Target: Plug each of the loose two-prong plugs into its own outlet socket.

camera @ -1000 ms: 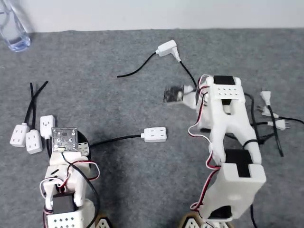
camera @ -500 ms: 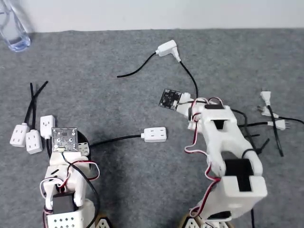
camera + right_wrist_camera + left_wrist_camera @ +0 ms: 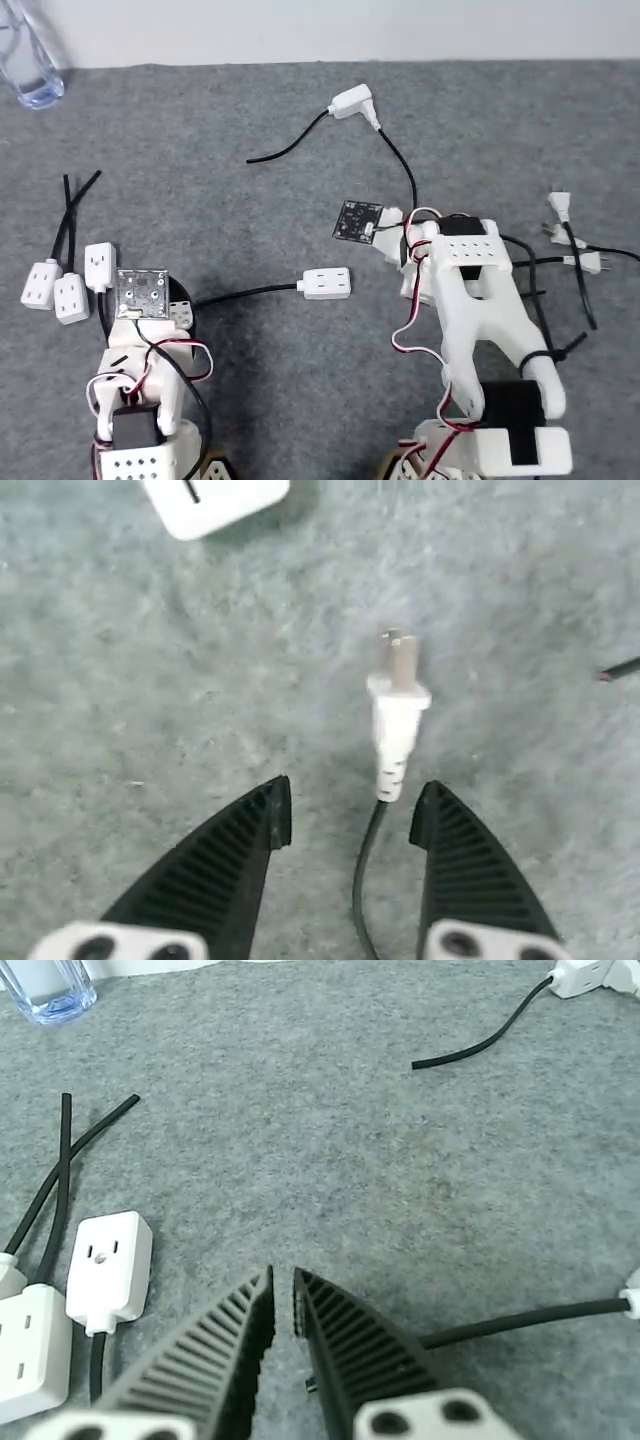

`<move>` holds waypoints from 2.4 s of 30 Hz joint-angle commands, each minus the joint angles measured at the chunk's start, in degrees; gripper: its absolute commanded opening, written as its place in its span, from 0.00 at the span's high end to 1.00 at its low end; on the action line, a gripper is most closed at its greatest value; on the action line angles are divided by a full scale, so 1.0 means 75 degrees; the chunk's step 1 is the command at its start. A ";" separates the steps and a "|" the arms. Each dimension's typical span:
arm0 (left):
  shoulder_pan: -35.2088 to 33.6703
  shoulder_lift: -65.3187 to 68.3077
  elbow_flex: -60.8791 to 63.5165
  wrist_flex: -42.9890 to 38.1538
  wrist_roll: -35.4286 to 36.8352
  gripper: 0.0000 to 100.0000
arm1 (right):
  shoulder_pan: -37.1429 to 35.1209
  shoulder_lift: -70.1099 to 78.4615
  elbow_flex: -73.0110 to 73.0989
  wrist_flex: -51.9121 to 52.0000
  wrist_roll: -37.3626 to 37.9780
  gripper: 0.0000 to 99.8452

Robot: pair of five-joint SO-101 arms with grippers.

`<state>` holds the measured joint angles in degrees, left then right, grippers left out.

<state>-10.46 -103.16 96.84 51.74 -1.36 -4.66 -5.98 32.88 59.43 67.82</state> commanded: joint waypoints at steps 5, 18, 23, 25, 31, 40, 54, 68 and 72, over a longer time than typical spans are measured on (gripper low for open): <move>0.0070 -0.0094 -0.0053 0.0047 -0.0059 0.97 | 0.0205 -0.0287 -0.0645 -0.0416 0.0152 0.82; 0.0070 -0.0094 -0.0053 0.0047 -0.0059 0.97 | 0.0205 0.2608 -0.2942 -0.1272 -0.0469 0.82; 0.0070 -0.0094 -0.0053 0.0047 -0.0059 0.97 | 0.0193 0.2960 -0.3130 -0.0944 -0.0445 0.82; 0.0070 -0.0094 -0.0053 0.0047 -0.0059 0.97 | 0.0182 0.2913 -0.3130 -0.0697 -0.0434 0.82; 0.0070 -0.0094 -0.0053 0.0047 -0.0059 0.97 | 0.0135 0.2842 -0.3118 0.0217 -0.0434 0.82; 0.0070 -0.0094 -0.0053 0.0047 -0.0059 0.97 | 0.0182 0.2268 -0.3118 0.0779 -0.0469 0.82; 0.0070 -0.0094 -0.0053 0.0047 -0.0059 0.97 | -0.0217 0.1694 -0.2766 0.1952 -0.0293 0.82; 0.0070 -0.0094 -0.0053 0.0047 -0.0059 0.97 | -0.0381 0.2667 -0.2602 0.1940 0.0223 0.82; 0.0070 -0.0094 -0.0053 0.0047 -0.0059 0.97 | -0.0393 0.3030 -0.2626 0.1577 0.0223 0.82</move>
<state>-10.20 -103.16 96.84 51.74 -1.36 -7.03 16.26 13.89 73.14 68.97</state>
